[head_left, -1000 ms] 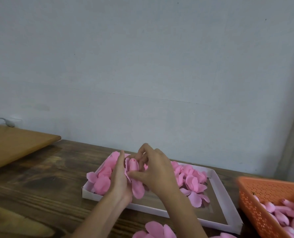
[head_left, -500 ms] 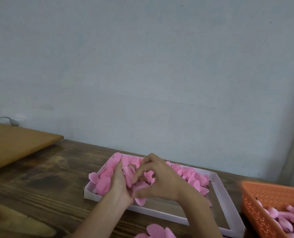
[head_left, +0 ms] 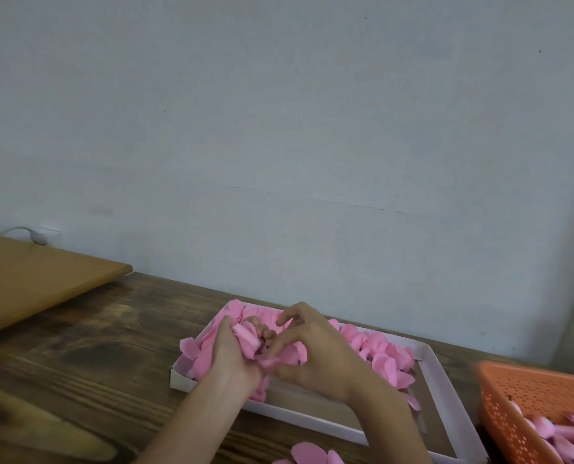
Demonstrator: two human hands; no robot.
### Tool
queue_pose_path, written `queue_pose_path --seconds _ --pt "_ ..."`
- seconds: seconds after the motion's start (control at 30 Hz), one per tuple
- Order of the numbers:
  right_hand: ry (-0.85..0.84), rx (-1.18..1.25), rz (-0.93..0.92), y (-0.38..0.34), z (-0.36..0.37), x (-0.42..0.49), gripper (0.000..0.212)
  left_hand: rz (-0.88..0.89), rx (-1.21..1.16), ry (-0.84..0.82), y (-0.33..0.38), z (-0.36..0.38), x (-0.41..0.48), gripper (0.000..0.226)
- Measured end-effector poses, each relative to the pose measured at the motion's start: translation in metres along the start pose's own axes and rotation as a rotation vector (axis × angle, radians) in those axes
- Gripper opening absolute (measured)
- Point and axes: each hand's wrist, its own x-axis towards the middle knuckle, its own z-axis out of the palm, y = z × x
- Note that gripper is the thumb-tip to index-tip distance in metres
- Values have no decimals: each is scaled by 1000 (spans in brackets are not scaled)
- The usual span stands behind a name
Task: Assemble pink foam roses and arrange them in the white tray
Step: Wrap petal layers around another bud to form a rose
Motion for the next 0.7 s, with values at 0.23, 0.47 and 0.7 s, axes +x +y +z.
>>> queue_pose_path --seconds 0.23,0.47,0.7 --pt "45 -38 -13 -9 -3 2 10 -39 -63 -100 1 -2 4 47" --pt "-15 -73 -102 -15 -4 5 18 -69 -8 33 6 -1 7 40" --pt "7 15 -120 -13 5 8 14 -15 11 -25 -4 3 -6 50"
